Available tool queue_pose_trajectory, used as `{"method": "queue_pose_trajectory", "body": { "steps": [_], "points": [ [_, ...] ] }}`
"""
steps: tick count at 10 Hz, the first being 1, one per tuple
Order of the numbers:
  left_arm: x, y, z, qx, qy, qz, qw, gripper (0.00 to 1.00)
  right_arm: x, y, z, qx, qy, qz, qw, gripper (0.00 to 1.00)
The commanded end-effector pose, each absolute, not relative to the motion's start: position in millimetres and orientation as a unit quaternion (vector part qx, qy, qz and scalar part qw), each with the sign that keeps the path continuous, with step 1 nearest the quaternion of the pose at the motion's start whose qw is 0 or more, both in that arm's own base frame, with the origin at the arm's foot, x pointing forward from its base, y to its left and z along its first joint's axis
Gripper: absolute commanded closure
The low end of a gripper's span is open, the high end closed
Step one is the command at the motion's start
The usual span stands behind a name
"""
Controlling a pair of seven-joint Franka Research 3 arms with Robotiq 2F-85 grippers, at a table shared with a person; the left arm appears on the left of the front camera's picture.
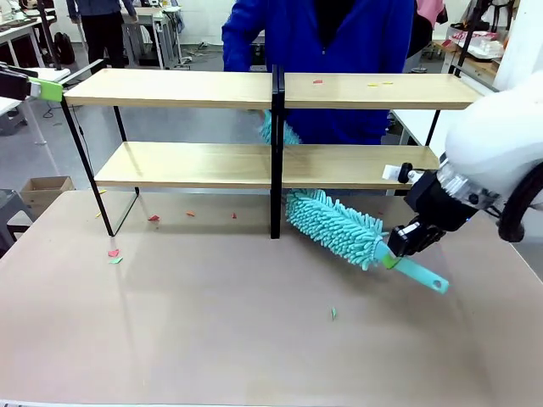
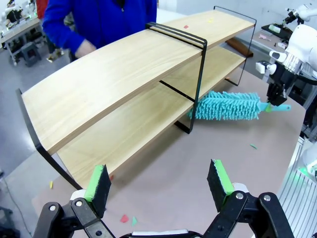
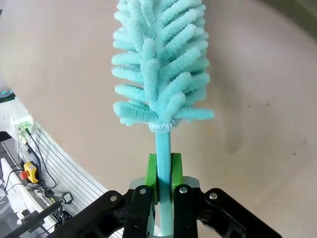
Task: Clean the shelves.
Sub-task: Clean another randomly selected level of the Shelf with the Duster.
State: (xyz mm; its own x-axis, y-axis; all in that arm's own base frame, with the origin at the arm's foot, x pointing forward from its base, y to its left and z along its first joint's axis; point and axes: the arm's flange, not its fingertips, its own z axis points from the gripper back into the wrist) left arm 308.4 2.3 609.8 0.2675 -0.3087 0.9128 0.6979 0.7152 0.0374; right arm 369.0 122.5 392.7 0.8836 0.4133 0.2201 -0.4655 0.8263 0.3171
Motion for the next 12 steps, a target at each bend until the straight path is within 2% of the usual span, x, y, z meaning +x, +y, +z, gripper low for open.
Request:
{"method": "queue_pose_trajectory", "body": {
  "steps": [1, 4, 10, 12],
  "points": [
    [303, 0, 604, -0.185, -0.511, -0.32, 0.776, 0.0, 359, 129, 377, 0.194, -0.095, 0.223, 0.951, 0.87],
    [303, 0, 604, -0.185, -0.511, -0.32, 0.776, 0.0, 362, 150, 351, 0.207, -0.083, 0.204, 0.953, 0.87],
    [303, 0, 604, -0.185, -0.511, -0.32, 0.776, 0.0, 343, 139, 355, 0.099, -0.062, 0.022, 0.993, 0.87],
    [303, 0, 604, -0.185, -0.511, -0.32, 0.776, 0.0, 331, 126, 358, 0.057, -0.026, -0.064, 0.996, 0.87]
  ]
}}
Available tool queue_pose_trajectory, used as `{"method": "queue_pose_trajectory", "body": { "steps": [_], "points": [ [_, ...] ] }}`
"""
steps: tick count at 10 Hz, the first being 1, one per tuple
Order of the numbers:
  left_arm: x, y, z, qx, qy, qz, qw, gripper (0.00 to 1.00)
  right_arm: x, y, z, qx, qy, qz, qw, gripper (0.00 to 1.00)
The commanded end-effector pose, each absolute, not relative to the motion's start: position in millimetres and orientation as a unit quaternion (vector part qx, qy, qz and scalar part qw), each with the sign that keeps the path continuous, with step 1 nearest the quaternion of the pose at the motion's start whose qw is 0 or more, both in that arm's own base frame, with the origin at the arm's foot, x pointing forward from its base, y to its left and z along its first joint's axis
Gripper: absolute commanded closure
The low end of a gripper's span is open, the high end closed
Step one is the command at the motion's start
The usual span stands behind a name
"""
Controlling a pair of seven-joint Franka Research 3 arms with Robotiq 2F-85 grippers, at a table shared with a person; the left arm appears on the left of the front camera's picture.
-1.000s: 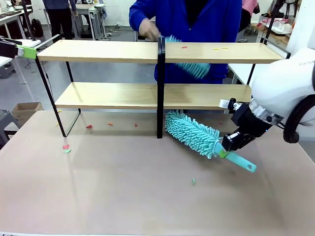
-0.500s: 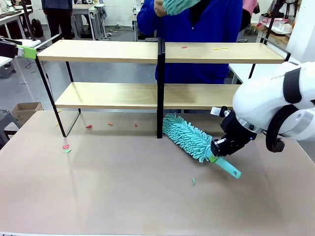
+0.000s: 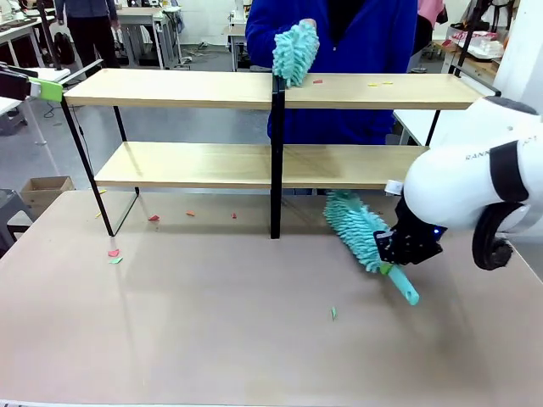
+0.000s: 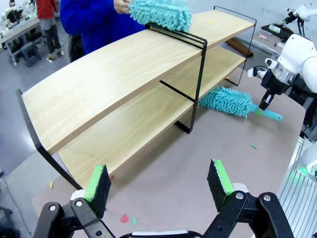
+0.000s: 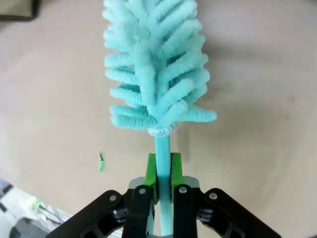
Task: Clean the shelves.
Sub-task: Clean another randomly selected level of the Shelf with the Duster.
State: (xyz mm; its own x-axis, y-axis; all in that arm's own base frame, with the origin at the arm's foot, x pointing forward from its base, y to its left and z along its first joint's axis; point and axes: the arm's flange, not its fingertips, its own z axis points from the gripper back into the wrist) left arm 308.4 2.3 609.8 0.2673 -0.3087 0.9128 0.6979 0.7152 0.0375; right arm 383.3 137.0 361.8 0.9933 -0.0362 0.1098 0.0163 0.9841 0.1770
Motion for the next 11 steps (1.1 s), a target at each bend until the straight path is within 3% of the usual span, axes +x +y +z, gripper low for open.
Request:
{"method": "queue_pose_trajectory", "body": {
  "steps": [1, 3, 4, 6, 11],
  "points": [
    [303, 0, 604, -0.185, -0.511, -0.32, 0.776, 0.0, 324, 123, 362, 0.025, -0.007, -0.135, 0.991, 0.87],
    [303, 0, 604, -0.185, -0.511, -0.32, 0.776, 0.0, 326, 121, 370, 0.02, -0.082, -0.269, 0.959, 0.87],
    [303, 0, 604, -0.185, -0.511, -0.32, 0.776, 0.0, 332, 119, 365, -0.001, -0.08, -0.341, 0.937, 0.87],
    [303, 0, 604, -0.185, -0.511, -0.32, 0.776, 0.0, 336, 123, 361, -0.002, -0.054, -0.342, 0.938, 0.87],
    [303, 0, 604, -0.185, -0.511, -0.32, 0.776, 0.0, 332, 135, 375, 0.025, -0.132, -0.247, 0.96, 0.87]
  ]
}}
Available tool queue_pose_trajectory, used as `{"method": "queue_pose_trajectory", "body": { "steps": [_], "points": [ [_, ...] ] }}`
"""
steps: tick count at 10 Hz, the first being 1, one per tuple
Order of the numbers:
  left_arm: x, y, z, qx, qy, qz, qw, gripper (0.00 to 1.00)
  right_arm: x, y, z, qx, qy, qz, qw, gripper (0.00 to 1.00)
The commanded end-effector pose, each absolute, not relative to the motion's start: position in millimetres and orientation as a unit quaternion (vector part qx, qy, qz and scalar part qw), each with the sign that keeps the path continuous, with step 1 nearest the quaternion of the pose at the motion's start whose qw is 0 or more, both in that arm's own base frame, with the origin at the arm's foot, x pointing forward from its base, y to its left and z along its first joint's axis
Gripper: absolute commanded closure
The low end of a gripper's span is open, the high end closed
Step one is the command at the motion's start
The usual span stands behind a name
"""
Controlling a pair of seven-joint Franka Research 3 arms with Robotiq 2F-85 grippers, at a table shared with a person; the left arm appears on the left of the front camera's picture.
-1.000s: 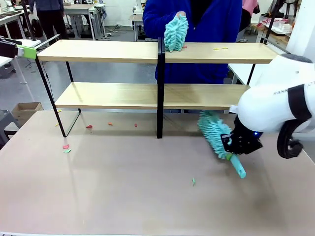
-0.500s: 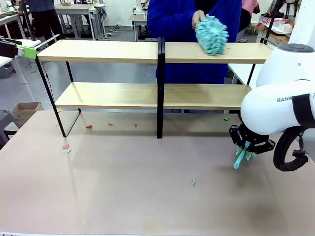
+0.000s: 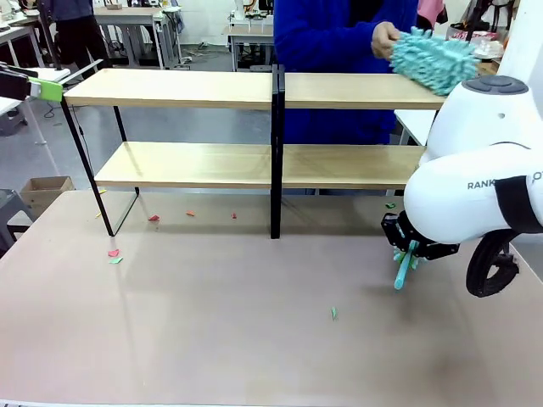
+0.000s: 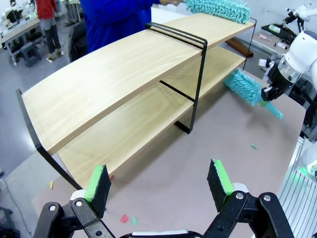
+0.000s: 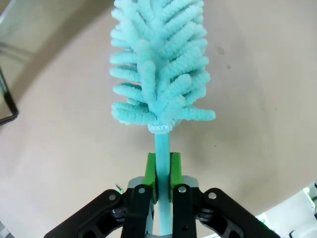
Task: Clean the shelves.
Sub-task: Clean another randomly selected level of the Shelf with the Duster.
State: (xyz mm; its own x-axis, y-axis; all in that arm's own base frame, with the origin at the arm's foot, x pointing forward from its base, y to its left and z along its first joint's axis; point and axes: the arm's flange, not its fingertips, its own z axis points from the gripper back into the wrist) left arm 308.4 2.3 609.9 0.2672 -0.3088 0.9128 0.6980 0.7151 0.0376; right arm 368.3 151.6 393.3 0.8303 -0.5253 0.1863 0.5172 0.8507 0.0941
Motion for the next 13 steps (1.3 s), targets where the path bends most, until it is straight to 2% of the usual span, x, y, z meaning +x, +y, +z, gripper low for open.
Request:
{"method": "queue_pose_trajectory", "body": {
  "steps": [1, 3, 5, 9, 13],
  "points": [
    [303, 0, 604, -0.185, -0.511, -0.32, 0.776, 0.0, 329, 138, 380, 0.03, -0.146, -0.225, 0.963, 0.87],
    [303, 0, 604, -0.185, -0.511, -0.32, 0.776, 0.0, 320, 150, 390, 0.029, -0.157, -0.17, 0.972, 0.87],
    [303, 0, 604, -0.185, -0.511, -0.32, 0.776, 0.0, 312, 161, 391, 0.071, -0.087, -0.082, 0.99, 0.87],
    [303, 0, 604, -0.185, -0.511, -0.32, 0.776, 0.0, 303, 149, 390, 0.097, -0.014, 0.052, 0.994, 0.87],
    [303, 0, 604, -0.185, -0.511, -0.32, 0.776, 0.0, 254, 107, 423, 0.167, -0.032, 0.171, 0.97, 0.87]
  ]
}}
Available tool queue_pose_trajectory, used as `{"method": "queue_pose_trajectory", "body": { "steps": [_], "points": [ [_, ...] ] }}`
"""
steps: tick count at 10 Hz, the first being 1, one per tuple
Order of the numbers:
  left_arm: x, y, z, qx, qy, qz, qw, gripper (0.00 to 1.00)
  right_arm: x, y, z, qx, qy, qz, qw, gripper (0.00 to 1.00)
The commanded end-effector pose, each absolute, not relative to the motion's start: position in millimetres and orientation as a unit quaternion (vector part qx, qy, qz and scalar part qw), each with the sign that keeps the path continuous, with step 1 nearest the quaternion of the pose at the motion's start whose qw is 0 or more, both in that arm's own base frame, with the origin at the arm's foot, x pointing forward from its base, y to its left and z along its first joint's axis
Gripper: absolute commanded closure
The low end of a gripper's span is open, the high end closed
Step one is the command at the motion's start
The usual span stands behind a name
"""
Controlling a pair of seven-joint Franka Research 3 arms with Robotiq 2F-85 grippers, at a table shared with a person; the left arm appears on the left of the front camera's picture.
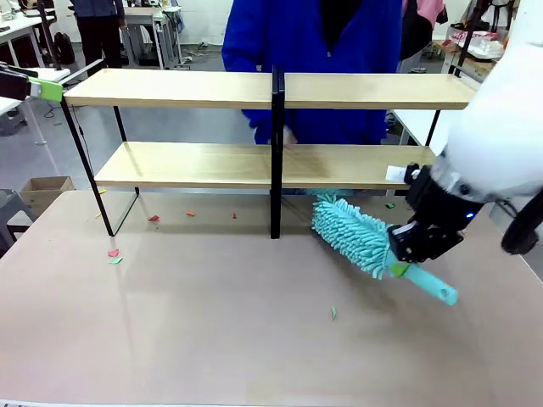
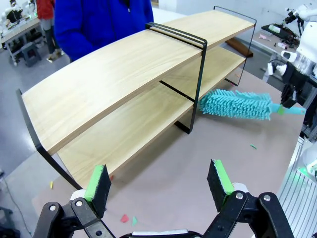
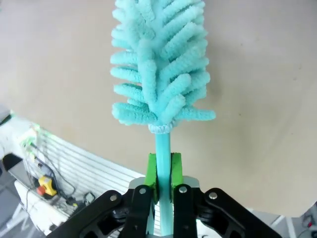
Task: Clean the shelves.
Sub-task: Clean another randomly selected level of the Shelf with the Duster.
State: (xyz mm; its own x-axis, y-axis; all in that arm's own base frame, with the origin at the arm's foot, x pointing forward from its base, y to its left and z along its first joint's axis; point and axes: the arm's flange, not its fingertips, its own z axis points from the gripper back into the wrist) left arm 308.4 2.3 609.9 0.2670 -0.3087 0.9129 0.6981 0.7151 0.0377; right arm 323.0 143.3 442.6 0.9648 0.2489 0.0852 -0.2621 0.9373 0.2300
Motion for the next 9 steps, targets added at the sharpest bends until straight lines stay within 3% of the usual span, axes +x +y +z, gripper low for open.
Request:
{"method": "queue_pose_trajectory", "body": {
  "steps": [1, 4, 6, 9],
  "points": [
    [303, 0, 604, -0.185, -0.511, -0.32, 0.776, 0.0, 227, 81, 446, 0.177, -0.008, 0.232, 0.956, 0.87],
    [303, 0, 604, -0.185, -0.511, -0.32, 0.776, 0.0, 182, 6, 521, 0.172, -0.024, 0.323, 0.93, 0.87],
    [303, 0, 604, -0.185, -0.511, -0.32, 0.776, 0.0, 176, -15, 556, 0.176, -0.101, 0.376, 0.904, 0.87],
    [303, 0, 604, -0.185, -0.511, -0.32, 0.776, 0.0, 185, -29, 559, 0.208, -0.205, 0.421, 0.859, 0.87]
  ]
}}
